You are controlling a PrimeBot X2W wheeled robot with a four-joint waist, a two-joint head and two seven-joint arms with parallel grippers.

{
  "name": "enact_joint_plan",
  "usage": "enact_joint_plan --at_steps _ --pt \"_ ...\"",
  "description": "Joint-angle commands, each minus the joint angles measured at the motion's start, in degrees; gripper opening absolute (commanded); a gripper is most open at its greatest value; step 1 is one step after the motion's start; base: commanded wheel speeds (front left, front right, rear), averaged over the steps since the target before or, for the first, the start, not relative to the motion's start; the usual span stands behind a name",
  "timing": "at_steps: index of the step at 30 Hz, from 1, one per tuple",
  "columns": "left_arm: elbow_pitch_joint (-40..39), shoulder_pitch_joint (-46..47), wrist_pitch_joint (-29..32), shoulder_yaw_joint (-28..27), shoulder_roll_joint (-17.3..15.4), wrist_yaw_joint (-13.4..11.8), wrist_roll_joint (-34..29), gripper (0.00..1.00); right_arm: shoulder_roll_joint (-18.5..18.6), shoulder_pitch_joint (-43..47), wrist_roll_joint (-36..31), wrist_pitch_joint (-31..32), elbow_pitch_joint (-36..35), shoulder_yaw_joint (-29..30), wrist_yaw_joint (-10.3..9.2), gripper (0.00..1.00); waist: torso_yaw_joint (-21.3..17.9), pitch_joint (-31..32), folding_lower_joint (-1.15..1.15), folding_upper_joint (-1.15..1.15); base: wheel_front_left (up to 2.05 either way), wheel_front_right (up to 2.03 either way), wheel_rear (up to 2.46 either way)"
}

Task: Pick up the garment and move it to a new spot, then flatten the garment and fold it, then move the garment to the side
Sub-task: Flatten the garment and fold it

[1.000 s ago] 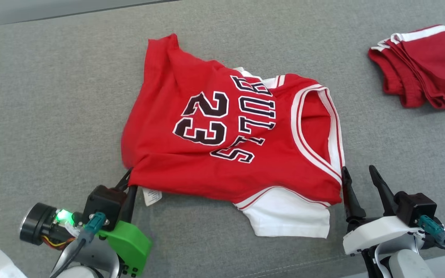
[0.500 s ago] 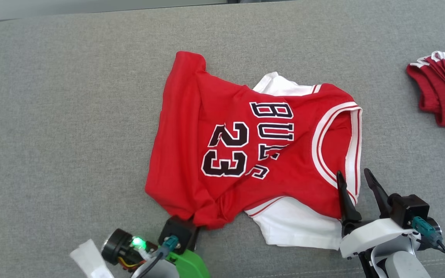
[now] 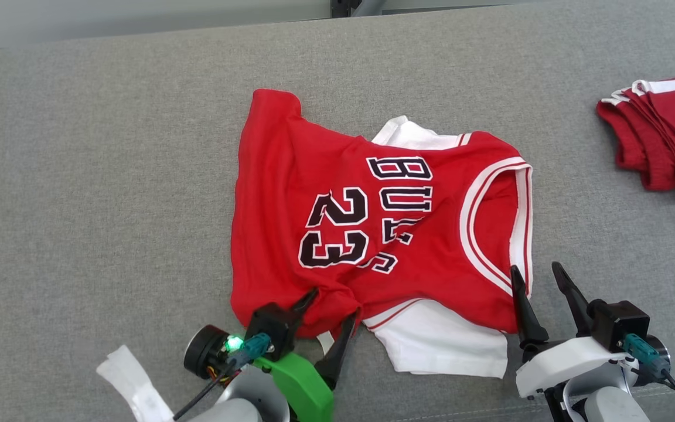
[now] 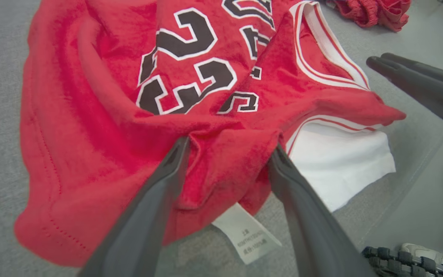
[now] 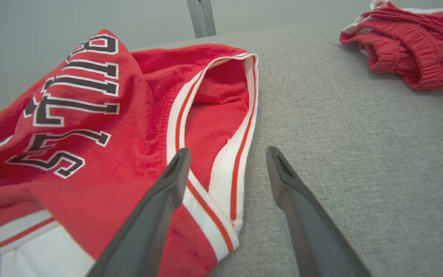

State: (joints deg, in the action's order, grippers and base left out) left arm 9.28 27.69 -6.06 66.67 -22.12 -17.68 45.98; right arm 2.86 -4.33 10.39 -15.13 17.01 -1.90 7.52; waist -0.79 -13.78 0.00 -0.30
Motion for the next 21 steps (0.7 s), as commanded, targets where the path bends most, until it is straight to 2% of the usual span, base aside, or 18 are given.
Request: enact_joint_plan --at_steps 1,3,5,9,13,16,21 --pt "-0.68 -1.05 -0.3 -0.38 -0.54 0.43 0.5 1.0 0.08 0.59 0.2 -0.01 -0.1 0.11 -0.07 1.0 -0.12 0.13 0.0 0.3 0.0 0.0 0.0" --pt "-4.1 -2.5 -0.62 -1.72 -1.9 1.22 3.24 1.0 0.1 0.82 0.36 -0.01 -0.12 0.33 -0.07 1.0 -0.22 0.3 0.0 0.3 0.0 0.0 0.0" --pt "-8.01 -3.92 -0.33 -2.94 -4.19 0.72 4.61 1.0 0.08 1.07 0.44 -0.01 -0.21 0.47 -0.06 1.0 -0.28 0.52 0.0 0.3 0.0 0.0 0.0" --pt "-15.71 -7.59 0.25 -7.08 -8.71 -2.84 9.1 1.0 0.08 1.19 0.53 -0.01 -0.26 0.82 -0.06 1.0 -0.13 0.76 0.0 0.3 0.0 0.0 0.0" --pt "-18.25 -11.08 0.03 -11.08 -12.66 -5.64 13.26 1.0 0.09 0.88 0.65 -0.01 -0.43 0.71 -0.07 1.0 -0.01 0.72 0.0 0.3 0.0 0.0 0.0" --pt "-16.14 -12.32 0.35 -12.21 -13.6 -4.7 15.46 1.0 0.09 0.44 0.71 -0.01 -0.44 0.43 -0.07 1.0 0.08 0.45 0.0 0.3 0.0 0.0 0.0" --pt "-8.85 -10.96 1.14 -11.63 -10.77 -1.5 17.18 1.0 0.11 -0.66 0.76 -0.01 -0.25 0.02 -0.06 1.0 -0.5 -0.06 0.0 0.3 0.0 0.0 0.0"
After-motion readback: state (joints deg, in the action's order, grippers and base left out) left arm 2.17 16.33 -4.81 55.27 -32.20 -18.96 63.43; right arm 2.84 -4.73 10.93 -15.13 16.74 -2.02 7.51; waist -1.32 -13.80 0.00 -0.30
